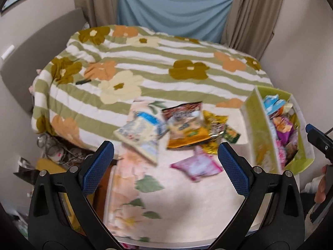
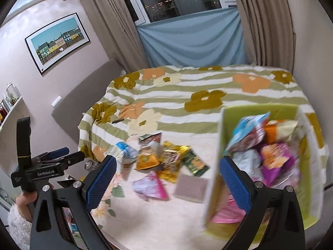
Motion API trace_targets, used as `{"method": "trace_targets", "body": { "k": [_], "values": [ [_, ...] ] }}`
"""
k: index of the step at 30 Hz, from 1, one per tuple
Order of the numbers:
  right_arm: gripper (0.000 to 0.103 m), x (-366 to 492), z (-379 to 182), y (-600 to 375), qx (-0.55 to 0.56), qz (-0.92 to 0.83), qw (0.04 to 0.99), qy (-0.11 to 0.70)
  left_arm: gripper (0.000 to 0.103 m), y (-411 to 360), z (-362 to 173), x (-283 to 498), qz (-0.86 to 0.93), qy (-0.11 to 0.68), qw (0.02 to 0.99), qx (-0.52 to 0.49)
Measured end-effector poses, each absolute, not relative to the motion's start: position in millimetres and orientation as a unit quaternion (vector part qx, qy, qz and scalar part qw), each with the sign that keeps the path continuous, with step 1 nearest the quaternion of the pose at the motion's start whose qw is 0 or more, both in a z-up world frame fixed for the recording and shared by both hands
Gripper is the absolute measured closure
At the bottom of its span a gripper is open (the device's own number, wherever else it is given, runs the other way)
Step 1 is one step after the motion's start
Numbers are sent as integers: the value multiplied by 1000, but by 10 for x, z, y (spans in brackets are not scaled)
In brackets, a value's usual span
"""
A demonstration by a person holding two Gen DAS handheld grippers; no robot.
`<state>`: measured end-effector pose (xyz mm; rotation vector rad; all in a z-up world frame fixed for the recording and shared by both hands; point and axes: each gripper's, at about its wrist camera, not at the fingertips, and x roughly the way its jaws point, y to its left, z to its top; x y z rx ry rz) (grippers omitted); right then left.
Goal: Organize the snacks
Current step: 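Move both tools back over the remaining snacks on the bed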
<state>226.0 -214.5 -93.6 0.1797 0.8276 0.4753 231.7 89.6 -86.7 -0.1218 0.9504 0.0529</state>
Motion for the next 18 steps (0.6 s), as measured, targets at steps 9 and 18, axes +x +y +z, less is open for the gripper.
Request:
{"method": "trace_targets", "body": {
  "k": [9, 18],
  "values": [
    [4, 2276, -1430, -1383, 102, 191, 871, 442, 4, 1405, -1261, 2711, -39, 500, 864, -38],
    [4, 2346, -2051, -945, 138, 110, 854, 489, 4, 1476, -1919, 3331, -98, 547, 831, -14]
  ]
}}
